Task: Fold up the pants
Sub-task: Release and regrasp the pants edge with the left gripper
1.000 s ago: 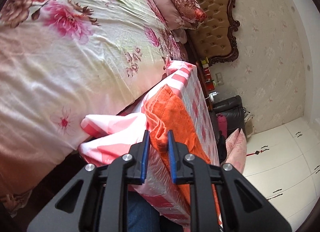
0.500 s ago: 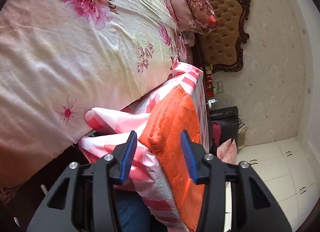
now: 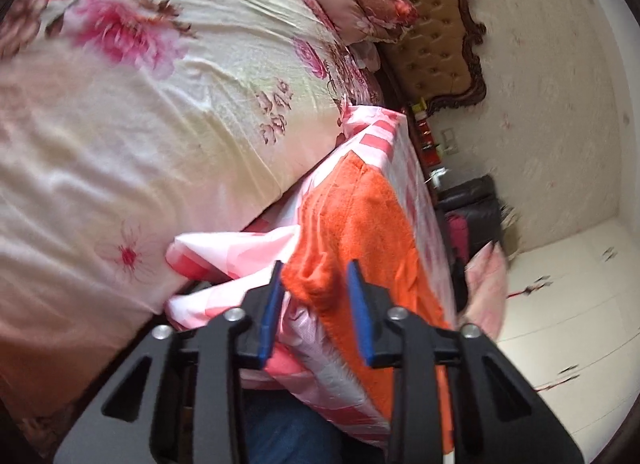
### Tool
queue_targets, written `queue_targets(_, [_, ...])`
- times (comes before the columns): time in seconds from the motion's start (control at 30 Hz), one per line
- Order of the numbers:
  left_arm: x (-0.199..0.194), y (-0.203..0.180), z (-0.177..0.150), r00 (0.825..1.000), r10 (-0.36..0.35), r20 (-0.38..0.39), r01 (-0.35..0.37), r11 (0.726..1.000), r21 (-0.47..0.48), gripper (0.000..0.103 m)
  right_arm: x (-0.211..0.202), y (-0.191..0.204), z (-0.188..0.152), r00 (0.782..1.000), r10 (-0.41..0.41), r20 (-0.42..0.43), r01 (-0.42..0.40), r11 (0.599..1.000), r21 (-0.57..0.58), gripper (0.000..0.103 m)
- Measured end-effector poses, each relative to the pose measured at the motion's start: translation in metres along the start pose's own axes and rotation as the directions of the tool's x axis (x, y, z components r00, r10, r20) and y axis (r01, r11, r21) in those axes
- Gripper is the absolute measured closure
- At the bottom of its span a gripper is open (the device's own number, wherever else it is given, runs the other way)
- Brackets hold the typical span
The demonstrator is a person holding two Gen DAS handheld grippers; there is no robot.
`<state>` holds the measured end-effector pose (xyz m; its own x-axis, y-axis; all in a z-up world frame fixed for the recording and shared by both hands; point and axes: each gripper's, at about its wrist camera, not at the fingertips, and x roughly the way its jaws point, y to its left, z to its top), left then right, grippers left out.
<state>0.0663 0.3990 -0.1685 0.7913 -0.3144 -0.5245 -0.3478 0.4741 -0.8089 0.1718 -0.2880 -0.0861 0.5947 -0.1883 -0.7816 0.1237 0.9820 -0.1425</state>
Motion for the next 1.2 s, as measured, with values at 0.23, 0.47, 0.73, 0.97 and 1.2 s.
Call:
queue_targets(0.23, [-0.004,-0.022,0.0,0.994,0.104,0.024,-0.106,0.988,0.115,0.084,-0.032,0.148,0.021,0.923,0.38,-0.054,-0.384,0.91,-0.159,0.035])
queue_targets(0.47, [-0.012,-0.052,0.001,0.971,0.233,0.058,-0.239,0.953,0.186,0.085,-0.012,0.249,0.02,0.921,0.362,-0.145,-0.39,0.873,-0.293,0.036])
queue_targets(0.73, [-0.007,-0.192,-0.026,0.873,0.391,0.29,-0.486,0.676,0.554,0.085,-0.008,0.235,0.019,0.901,0.407,-0.151,-0.433,0.869,-0.24,0.034])
queue_targets(0.97, [0.047,-0.317,-0.147,0.904,0.243,0.352,-0.418,0.32,0.85,0.085,0.003,0.149,0.049,0.703,0.699,-0.13,-0.666,0.711,0.223,0.029])
queue_targets(1.2, [0.107,-0.289,-0.298,0.971,0.191,0.144,-0.18,0.191,0.965,0.085,0.031,0.086,0.05,0.58,0.809,-0.094,-0.713,0.56,0.422,0.029])
